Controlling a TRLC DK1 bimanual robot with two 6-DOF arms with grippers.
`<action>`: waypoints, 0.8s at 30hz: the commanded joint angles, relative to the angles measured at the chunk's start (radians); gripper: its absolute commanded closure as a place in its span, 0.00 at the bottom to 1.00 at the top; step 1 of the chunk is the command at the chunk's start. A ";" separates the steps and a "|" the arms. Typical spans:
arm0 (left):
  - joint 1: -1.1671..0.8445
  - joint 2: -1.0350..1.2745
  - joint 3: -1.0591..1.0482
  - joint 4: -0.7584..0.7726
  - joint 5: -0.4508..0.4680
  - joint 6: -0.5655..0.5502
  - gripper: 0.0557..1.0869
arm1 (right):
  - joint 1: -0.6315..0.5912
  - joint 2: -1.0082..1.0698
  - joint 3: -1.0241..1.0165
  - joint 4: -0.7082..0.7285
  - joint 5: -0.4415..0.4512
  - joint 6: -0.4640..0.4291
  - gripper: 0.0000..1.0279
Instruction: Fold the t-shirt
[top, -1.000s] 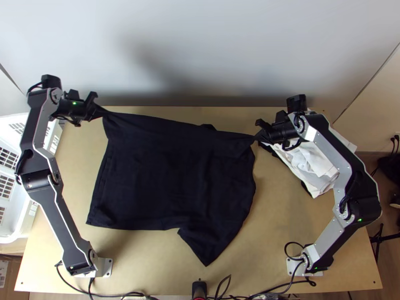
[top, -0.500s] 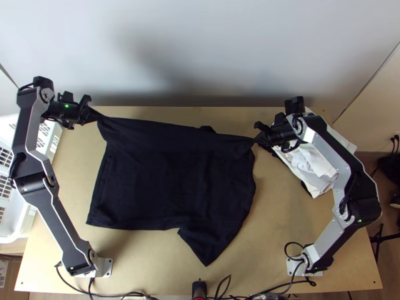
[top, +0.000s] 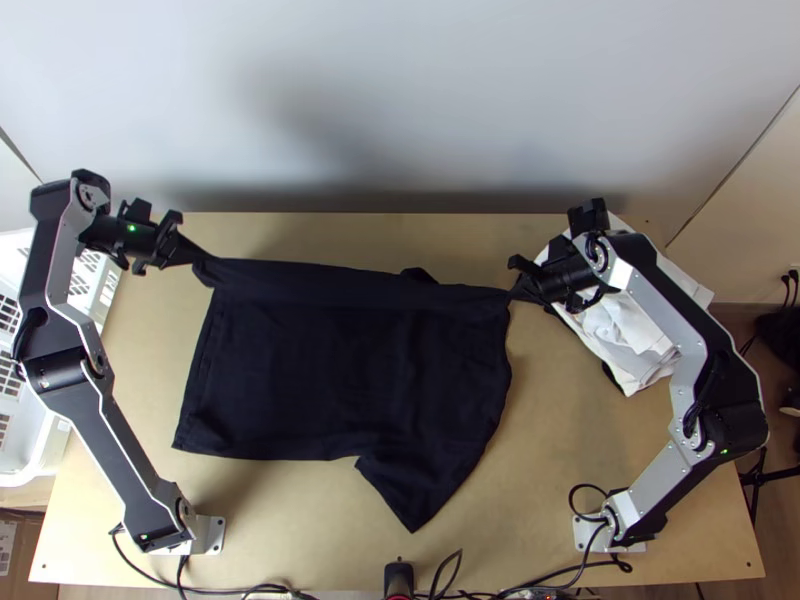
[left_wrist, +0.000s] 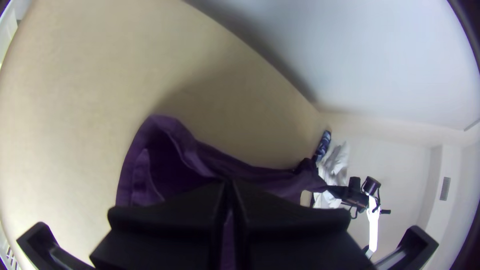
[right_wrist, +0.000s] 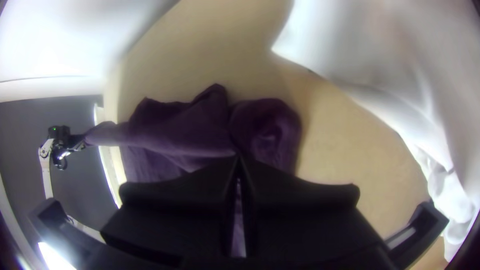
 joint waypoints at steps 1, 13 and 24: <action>0.026 -0.013 -0.088 -0.020 -0.001 0.096 0.97 | 0.002 -0.017 -0.034 -0.055 -0.002 -0.035 0.97; 0.067 0.048 -0.217 -0.017 -0.036 0.210 0.97 | 0.050 -0.041 -0.143 -0.069 -0.002 -0.051 0.97; 0.101 0.131 -0.226 -0.014 -0.076 0.247 0.97 | 0.091 -0.027 -0.309 0.008 0.009 -0.049 0.97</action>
